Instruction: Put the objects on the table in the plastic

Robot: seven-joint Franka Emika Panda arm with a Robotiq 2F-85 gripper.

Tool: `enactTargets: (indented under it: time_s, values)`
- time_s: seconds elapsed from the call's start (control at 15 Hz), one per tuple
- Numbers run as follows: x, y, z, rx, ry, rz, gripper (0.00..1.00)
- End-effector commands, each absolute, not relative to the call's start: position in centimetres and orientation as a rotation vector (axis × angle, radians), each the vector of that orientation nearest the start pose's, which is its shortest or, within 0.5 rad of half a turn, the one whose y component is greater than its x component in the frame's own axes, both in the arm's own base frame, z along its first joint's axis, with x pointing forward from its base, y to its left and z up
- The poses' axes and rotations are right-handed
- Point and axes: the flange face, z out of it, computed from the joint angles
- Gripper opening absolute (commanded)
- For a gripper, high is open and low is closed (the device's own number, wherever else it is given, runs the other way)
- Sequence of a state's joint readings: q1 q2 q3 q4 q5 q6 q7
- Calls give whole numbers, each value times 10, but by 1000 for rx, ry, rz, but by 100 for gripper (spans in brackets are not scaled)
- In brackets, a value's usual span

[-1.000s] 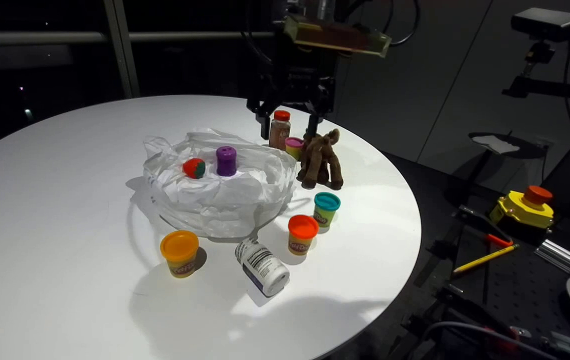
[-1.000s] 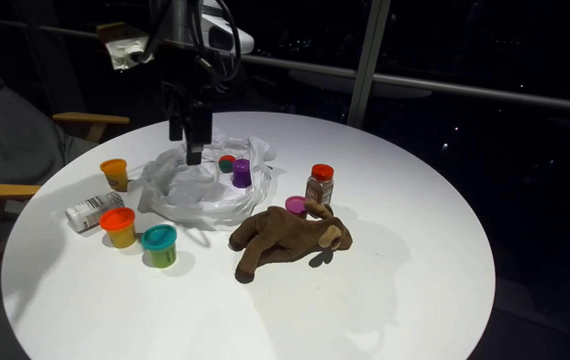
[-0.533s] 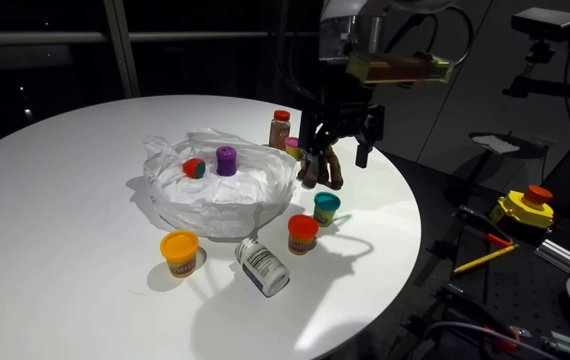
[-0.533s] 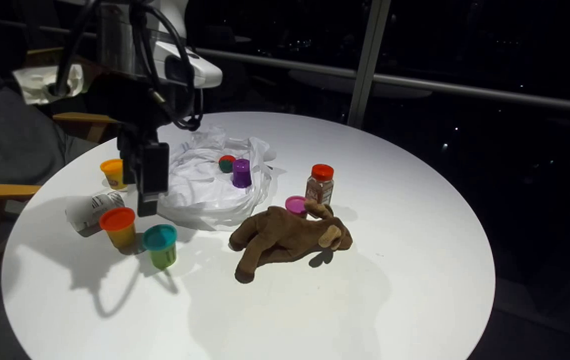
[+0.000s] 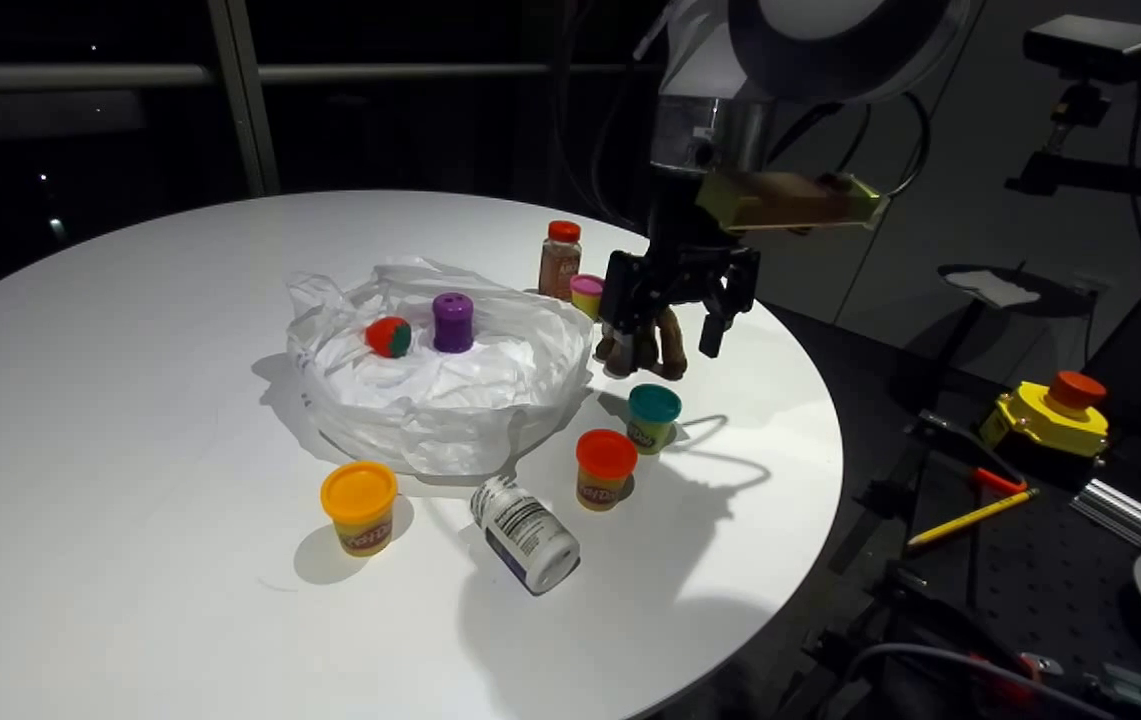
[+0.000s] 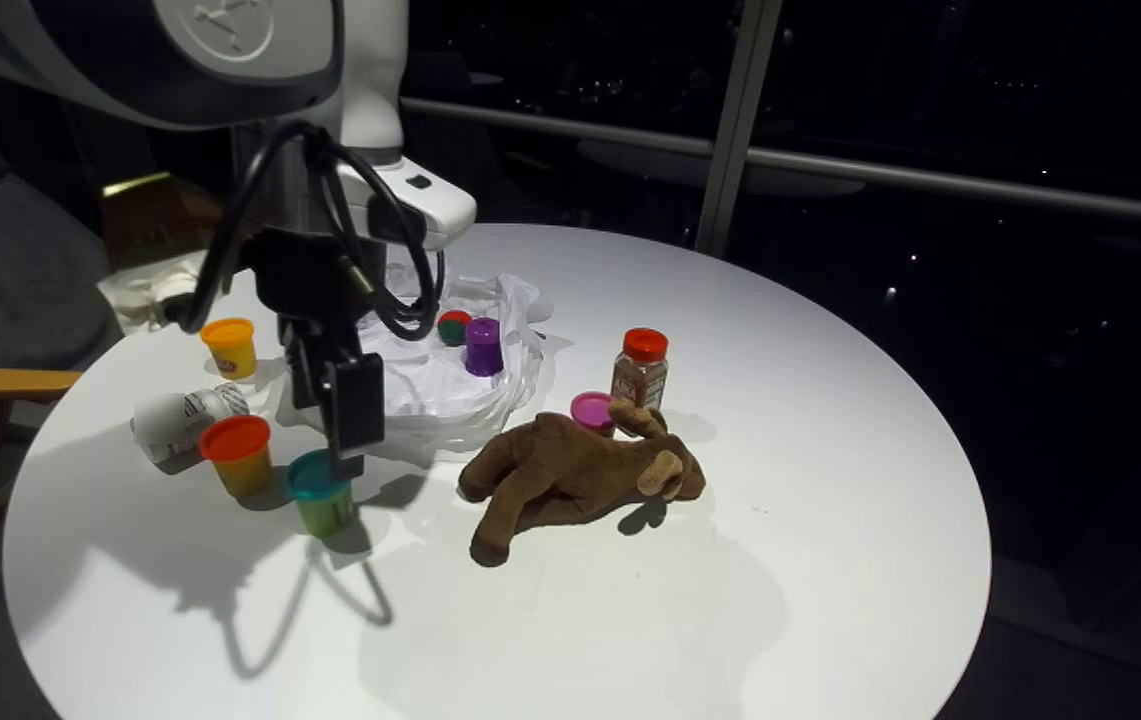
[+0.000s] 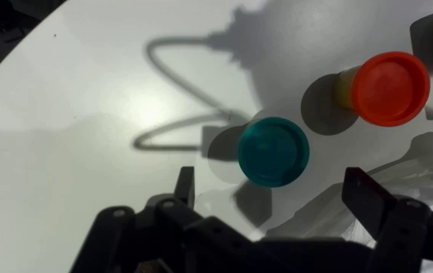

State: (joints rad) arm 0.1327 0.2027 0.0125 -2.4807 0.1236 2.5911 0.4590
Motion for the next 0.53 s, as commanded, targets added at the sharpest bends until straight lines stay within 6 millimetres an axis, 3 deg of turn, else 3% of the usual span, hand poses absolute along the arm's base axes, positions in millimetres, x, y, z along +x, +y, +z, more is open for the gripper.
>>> enactTargets:
  time_s: [0.0,0.47]
  values:
    - [473,58,187,-2983,677,139,100]
    - [472,61,157,-2942,663,251,100]
